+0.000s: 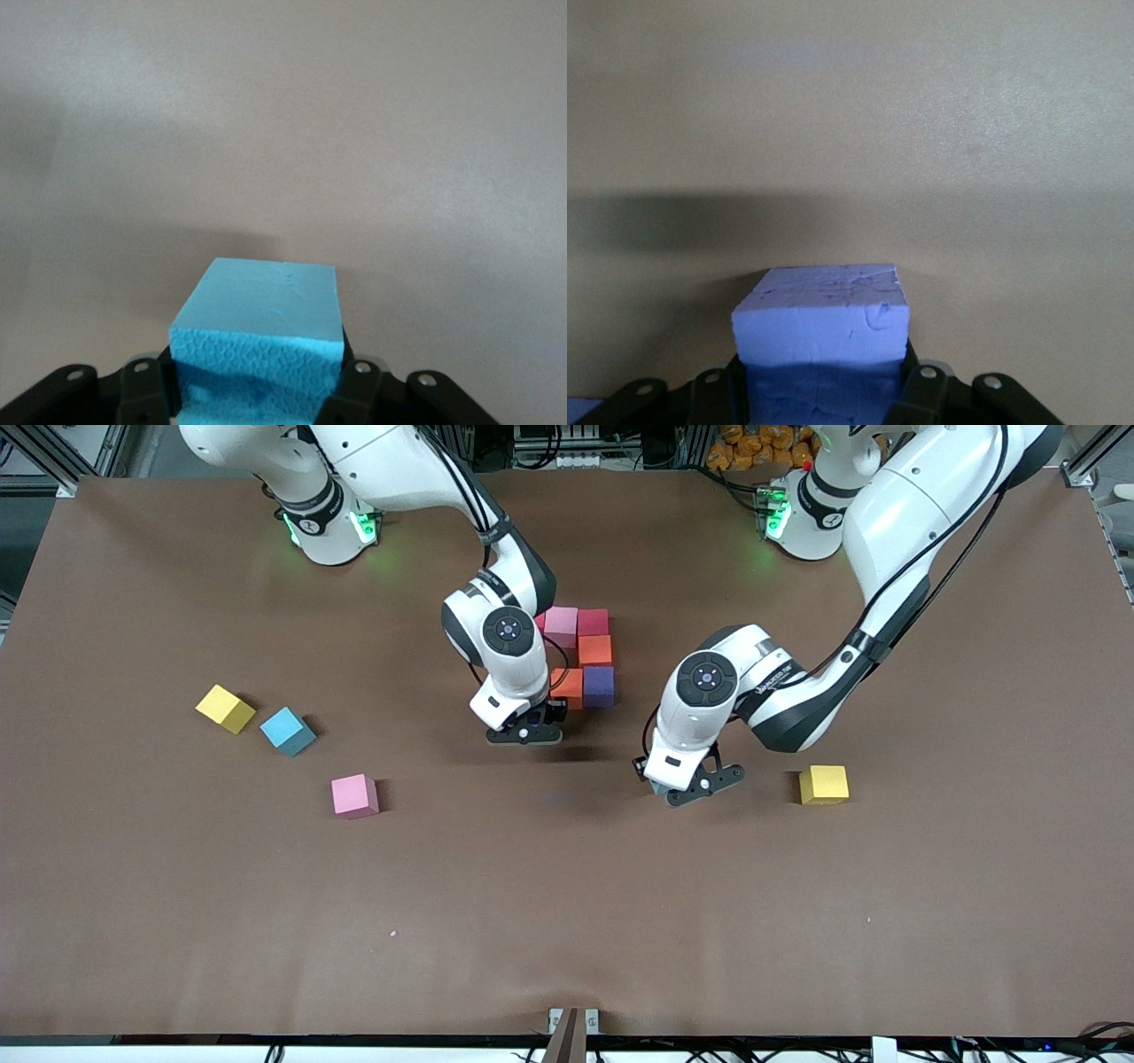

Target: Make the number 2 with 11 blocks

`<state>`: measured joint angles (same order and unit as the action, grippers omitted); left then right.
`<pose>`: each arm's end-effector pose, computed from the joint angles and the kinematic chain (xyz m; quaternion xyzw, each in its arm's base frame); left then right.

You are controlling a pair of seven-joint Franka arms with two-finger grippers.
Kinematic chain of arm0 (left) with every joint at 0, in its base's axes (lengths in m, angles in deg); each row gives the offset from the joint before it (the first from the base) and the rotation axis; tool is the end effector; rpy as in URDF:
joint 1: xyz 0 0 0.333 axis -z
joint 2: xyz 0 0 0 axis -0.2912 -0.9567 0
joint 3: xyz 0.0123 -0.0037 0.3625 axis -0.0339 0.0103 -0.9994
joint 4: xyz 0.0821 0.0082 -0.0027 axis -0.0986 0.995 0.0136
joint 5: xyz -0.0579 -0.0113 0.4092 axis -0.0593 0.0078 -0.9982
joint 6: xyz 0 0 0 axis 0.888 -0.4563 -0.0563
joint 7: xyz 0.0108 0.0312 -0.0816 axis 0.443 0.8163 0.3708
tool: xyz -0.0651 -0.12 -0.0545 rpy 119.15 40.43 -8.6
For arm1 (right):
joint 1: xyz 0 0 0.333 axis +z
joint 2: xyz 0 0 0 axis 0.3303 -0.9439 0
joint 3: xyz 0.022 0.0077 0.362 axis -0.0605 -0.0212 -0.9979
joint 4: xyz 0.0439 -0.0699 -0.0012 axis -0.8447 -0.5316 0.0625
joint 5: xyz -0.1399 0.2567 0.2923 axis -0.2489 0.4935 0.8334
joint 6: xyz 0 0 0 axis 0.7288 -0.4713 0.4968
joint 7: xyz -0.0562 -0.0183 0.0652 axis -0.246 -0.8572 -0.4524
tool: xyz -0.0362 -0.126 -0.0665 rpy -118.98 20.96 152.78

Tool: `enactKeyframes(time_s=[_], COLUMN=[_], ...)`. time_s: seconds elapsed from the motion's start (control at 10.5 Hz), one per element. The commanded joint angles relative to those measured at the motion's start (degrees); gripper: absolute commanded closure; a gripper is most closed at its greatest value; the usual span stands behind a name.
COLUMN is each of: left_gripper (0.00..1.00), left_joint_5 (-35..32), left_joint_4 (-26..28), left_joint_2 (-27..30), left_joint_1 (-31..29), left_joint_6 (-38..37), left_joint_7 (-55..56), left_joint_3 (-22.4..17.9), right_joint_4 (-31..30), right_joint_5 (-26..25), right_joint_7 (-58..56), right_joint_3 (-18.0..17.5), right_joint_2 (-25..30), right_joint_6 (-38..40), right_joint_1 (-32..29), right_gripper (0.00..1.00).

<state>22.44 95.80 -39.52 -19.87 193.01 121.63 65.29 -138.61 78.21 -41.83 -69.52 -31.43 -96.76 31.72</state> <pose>0.6053 -0.3779 0.2401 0.9861 0.1661 0.0106 0.0008 0.4949 0.4806 0.1833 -0.9999 -0.0083 0.0034 0.0049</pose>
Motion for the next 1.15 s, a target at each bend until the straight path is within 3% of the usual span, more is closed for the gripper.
enactKeyframes(time_s=[0.0, 0.48, 0.57, 0.67, 0.76, 1.05], left_gripper=[0.80, 0.80, 0.80, 0.80, 0.80, 0.80], left_joint_5=[-0.4, 2.9, 2.9, 2.9, 2.9, 2.9], left_joint_4=[-1.8, -3.5, -3.6, -3.5, -3.5, -3.6], left_joint_2=[-0.6, -0.6, -0.6, -0.6, -0.6, -0.6], left_joint_1=[0.6, 1.1, 1.1, 1.1, 1.1, 1.1], left_joint_6=[-1.0, -1.0, -1.0, -1.0, -1.0, -1.0], left_joint_7=[-2.8, -7.1, -7.4, -7.5, -7.5, -7.7], left_joint_3=[-0.1, -0.1, -0.1, -0.1, -0.1, -0.1], right_joint_4=[-2.4, -2.6, -2.8, -2.8, -2.7, -1.6], right_joint_5=[-1.5, -1.9, -2.1, -2.1, -2.1, -2.1], right_joint_7=[0.6, 0.6, 0.7, 1.0, 1.3, 1.3], right_joint_3=[0.5, 0.5, 0.5, 0.5, 0.5, 0.5], right_joint_2=[0.7, 0.8, 0.8, 0.8, 0.8, 1.4], right_joint_6=[0.0, 0.1, 0.1, 0.1, 0.2, 2.5], right_joint_1=[0.5, 0.5, 0.5, 0.5, 0.5, 0.1], right_gripper=[0.70, 0.66, 0.57, 0.23, 0.00, 0.00])
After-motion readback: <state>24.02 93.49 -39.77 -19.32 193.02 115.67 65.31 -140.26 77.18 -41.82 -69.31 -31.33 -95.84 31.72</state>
